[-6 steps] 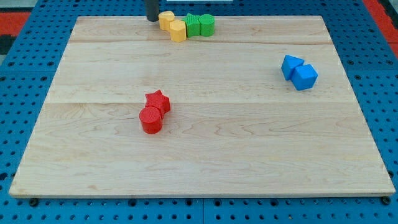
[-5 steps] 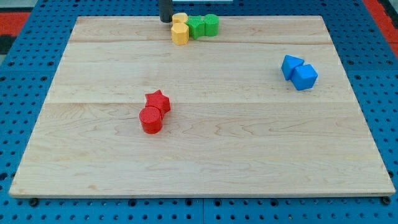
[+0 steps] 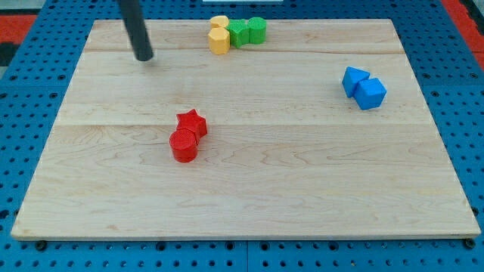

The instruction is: Push the blue triangle to the center left

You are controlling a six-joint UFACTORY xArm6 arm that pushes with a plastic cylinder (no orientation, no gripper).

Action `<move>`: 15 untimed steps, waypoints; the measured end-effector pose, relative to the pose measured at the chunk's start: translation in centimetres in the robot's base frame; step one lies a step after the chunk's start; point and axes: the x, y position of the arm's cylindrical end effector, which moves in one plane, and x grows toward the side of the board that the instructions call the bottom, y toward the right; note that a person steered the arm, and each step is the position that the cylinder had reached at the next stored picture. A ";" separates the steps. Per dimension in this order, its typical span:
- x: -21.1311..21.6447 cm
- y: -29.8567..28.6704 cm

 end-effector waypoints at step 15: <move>6.5 28.6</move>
